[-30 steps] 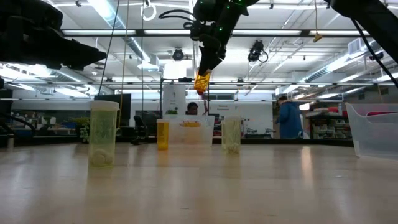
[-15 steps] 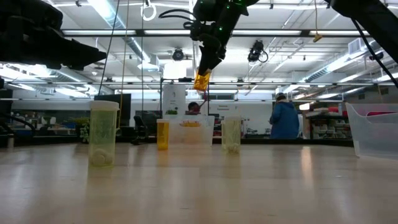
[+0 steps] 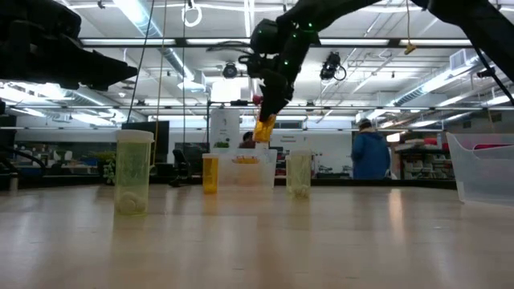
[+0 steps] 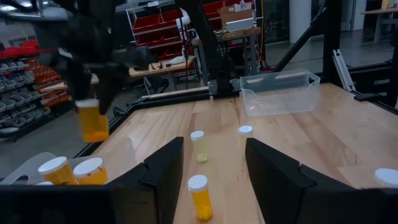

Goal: Pick and place medicine bottles into bin by pill shape (circle, oval)
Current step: Put the orange capsule bottle into the top transparent bin, then move the bottom transparent bin to the middle right of the table

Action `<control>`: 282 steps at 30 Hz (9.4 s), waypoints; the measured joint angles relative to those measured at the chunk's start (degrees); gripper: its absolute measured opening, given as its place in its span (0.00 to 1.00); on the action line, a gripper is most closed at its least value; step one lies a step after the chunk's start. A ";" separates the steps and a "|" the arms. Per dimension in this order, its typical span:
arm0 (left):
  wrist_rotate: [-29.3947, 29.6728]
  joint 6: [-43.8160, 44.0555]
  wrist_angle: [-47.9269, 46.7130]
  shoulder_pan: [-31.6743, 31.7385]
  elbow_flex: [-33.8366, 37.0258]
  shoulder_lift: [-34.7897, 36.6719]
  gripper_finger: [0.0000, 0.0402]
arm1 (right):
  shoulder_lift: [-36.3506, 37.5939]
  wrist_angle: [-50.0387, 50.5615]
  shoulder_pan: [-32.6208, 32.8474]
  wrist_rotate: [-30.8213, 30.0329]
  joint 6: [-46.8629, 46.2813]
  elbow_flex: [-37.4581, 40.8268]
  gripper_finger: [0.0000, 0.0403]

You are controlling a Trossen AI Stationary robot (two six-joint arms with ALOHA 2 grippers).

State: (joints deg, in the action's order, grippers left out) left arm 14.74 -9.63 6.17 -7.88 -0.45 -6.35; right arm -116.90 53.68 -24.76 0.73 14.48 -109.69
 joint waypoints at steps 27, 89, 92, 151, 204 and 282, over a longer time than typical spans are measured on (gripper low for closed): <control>0.02 -0.01 0.00 -0.02 0.00 0.00 0.44 | -0.07 -13.31 -2.48 7.26 0.10 11.78 0.58; 0.03 -0.02 -0.03 -0.02 -0.02 -0.02 0.46 | -8.08 -5.71 -5.21 2.65 -0.47 -5.30 0.58; 0.02 -0.02 -0.04 -0.02 0.00 -0.02 0.45 | -8.13 -5.58 -5.19 2.81 -0.88 -4.38 0.58; 0.01 -0.02 -0.02 -0.02 -0.02 -0.02 0.44 | -8.15 -12.06 -5.21 10.03 -0.31 5.01 0.63; 0.02 0.00 -0.02 -0.02 -0.02 -0.02 0.45 | -8.04 6.34 17.86 5.74 3.75 -17.44 0.68; 0.01 0.00 -0.28 -0.02 -0.01 0.00 0.44 | 16.62 10.34 43.33 -9.28 -38.05 19.40 0.68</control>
State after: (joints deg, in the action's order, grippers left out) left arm 14.75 -9.63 5.90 -7.90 -0.46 -6.35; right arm -100.29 64.03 18.57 -8.55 -23.56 -90.30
